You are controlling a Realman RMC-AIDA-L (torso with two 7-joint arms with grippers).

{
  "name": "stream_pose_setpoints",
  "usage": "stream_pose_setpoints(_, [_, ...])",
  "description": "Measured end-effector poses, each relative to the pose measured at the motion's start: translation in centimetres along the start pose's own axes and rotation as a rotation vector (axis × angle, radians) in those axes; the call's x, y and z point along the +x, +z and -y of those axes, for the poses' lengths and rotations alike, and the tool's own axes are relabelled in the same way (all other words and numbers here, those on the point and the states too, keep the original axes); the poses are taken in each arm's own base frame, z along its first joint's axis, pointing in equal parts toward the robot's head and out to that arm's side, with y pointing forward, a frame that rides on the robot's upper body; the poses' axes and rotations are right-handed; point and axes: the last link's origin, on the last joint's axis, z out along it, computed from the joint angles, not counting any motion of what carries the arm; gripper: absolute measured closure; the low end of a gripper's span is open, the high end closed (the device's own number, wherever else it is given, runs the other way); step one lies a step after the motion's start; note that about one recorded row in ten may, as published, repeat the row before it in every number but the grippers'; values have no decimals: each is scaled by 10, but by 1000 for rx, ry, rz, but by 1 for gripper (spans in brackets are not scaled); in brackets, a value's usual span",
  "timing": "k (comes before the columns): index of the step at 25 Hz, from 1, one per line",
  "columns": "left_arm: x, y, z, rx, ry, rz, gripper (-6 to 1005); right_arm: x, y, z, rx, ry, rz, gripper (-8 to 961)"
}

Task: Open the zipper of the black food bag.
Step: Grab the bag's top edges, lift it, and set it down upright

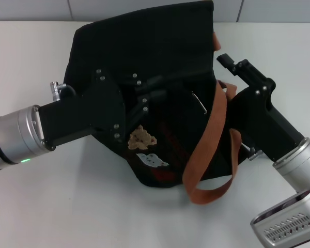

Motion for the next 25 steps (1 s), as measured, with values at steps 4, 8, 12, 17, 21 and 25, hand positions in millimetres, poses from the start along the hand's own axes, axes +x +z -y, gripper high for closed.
stream_pose_setpoints(4, [0, 2, 1, -1, -3, 0, 908, -3, -2, -1, -5, 1, 15, 379])
stream_pose_setpoints(8, [0, 3, 2, -1, -1, 1, 908, -4, -3, -2, -8, 1, 24, 378])
stream_pose_setpoints(12, [0, 4, 2, -2, 1, 2, 908, -5, -8, -4, -32, -15, 43, 377])
stream_pose_setpoints(17, [-1, 5, 4, 1, 5, 4, 908, -3, -14, -5, -42, -47, 31, 377])
stream_pose_setpoints(21, [0, 6, 5, -2, 7, 4, 908, -3, -16, -7, -47, -71, 32, 376])
stream_pose_setpoints(25, [0, 8, 6, -7, 8, 4, 908, -6, -12, -6, -47, -70, 53, 376])
